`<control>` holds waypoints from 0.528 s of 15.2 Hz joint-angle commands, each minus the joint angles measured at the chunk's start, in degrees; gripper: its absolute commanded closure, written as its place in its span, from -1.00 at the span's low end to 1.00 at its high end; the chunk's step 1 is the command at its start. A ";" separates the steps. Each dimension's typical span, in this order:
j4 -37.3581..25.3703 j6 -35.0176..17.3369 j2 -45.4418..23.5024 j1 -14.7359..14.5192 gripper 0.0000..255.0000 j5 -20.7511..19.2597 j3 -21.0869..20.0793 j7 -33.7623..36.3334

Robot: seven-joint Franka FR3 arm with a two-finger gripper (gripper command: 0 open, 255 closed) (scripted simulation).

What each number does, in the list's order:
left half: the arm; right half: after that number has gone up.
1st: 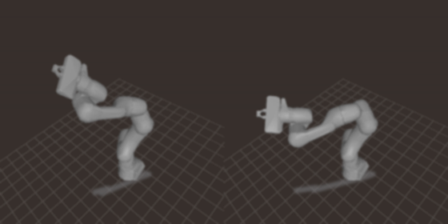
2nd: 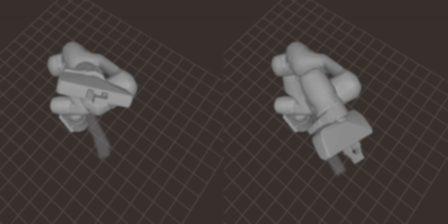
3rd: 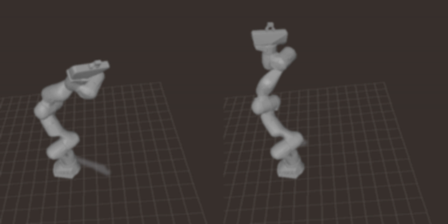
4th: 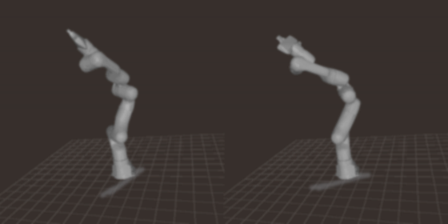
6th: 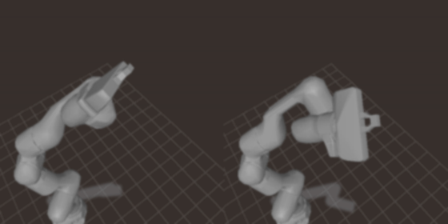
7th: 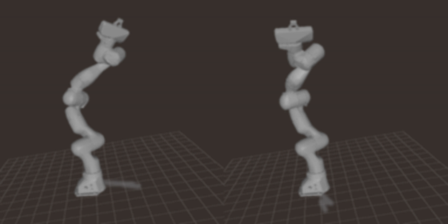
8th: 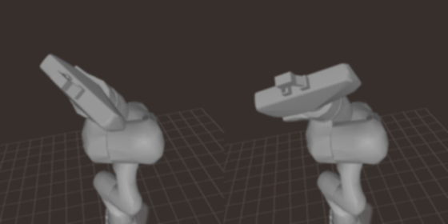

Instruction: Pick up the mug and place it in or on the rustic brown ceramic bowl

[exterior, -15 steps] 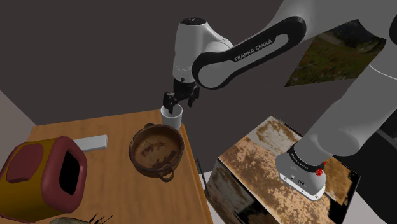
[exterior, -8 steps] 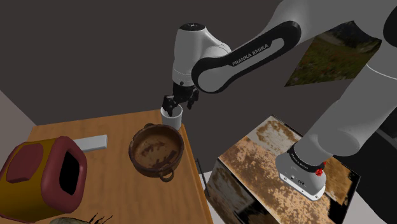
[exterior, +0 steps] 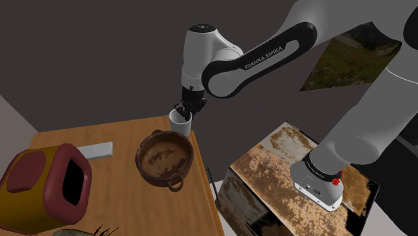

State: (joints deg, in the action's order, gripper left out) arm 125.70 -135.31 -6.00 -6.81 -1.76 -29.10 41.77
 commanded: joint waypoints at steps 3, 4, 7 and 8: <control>0.00 0.00 0.00 0.00 1.00 0.00 0.00 0.00; 0.00 -0.01 0.00 0.00 1.00 0.00 0.00 0.00; -0.90 2.18 1.48 0.18 1.00 1.03 -0.14 -0.68; -1.22 2.92 1.96 0.23 1.00 1.35 -0.17 -0.88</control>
State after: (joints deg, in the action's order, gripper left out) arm 124.85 -133.22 -4.56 -6.65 -0.76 -29.24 41.14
